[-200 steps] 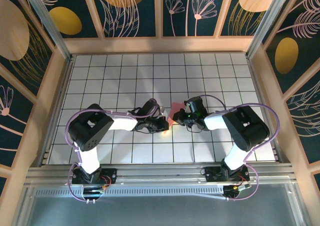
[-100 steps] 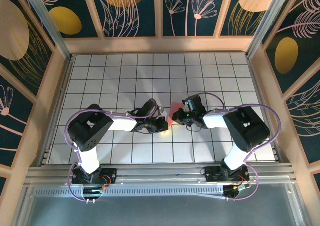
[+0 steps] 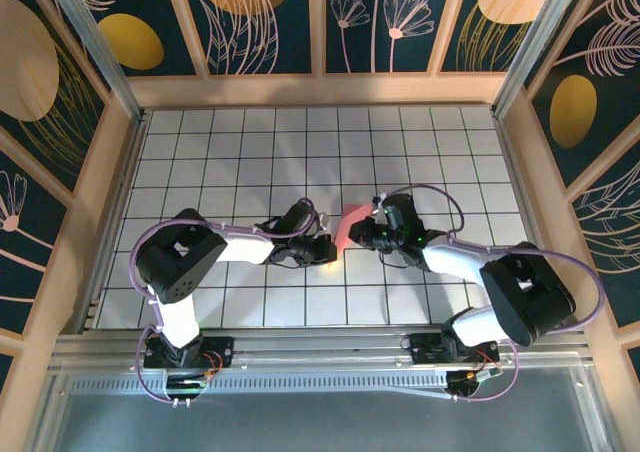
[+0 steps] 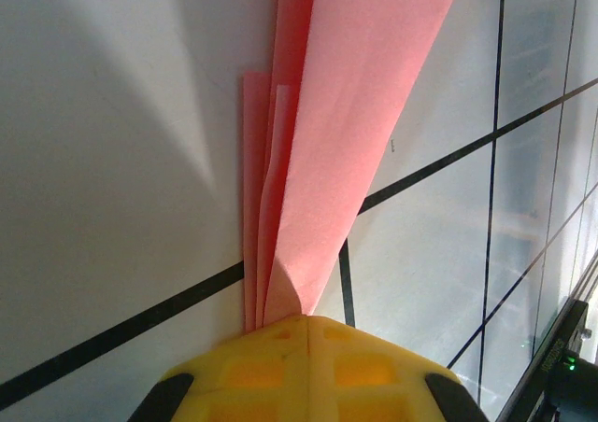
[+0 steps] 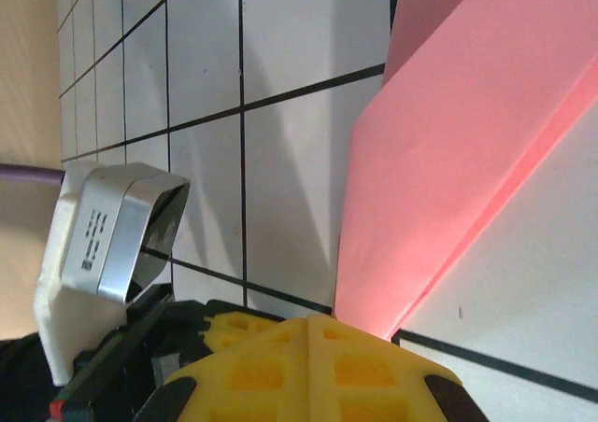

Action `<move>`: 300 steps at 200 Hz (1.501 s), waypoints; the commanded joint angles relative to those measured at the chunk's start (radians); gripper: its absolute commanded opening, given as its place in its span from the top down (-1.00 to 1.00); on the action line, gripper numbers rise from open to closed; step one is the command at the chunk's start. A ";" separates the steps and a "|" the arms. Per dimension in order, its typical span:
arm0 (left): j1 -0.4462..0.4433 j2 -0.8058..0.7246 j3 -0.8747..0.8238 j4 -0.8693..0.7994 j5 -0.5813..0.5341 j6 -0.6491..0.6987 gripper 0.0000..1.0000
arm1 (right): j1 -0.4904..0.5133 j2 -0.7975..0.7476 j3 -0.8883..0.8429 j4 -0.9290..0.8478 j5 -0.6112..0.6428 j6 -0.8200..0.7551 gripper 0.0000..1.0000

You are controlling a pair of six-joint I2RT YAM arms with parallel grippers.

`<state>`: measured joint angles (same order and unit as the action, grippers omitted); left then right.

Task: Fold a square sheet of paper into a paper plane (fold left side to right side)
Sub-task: Fold the wing for the fifth time at the center of the table.

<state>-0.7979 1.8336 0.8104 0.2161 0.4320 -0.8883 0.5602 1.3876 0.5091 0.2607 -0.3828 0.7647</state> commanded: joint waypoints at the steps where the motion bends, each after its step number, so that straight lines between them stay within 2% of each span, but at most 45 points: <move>1: -0.003 0.041 -0.032 -0.132 -0.090 0.028 1.00 | 0.017 -0.037 -0.035 0.009 0.011 0.018 1.00; 72: -0.006 0.040 -0.027 -0.136 -0.093 0.030 1.00 | 0.077 0.020 -0.064 0.121 0.024 0.097 1.00; 142: -0.011 0.041 -0.025 -0.135 -0.093 0.027 1.00 | 0.111 0.128 -0.017 0.145 0.040 0.115 1.00; 300: -0.012 0.045 -0.025 -0.144 -0.099 0.027 1.00 | 0.081 0.249 0.055 0.080 0.087 0.062 1.00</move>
<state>-0.7975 1.8259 0.8116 0.2077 0.3847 -0.8841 0.6529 1.6115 0.5381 0.3534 -0.3405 0.8497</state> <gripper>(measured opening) 0.046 0.051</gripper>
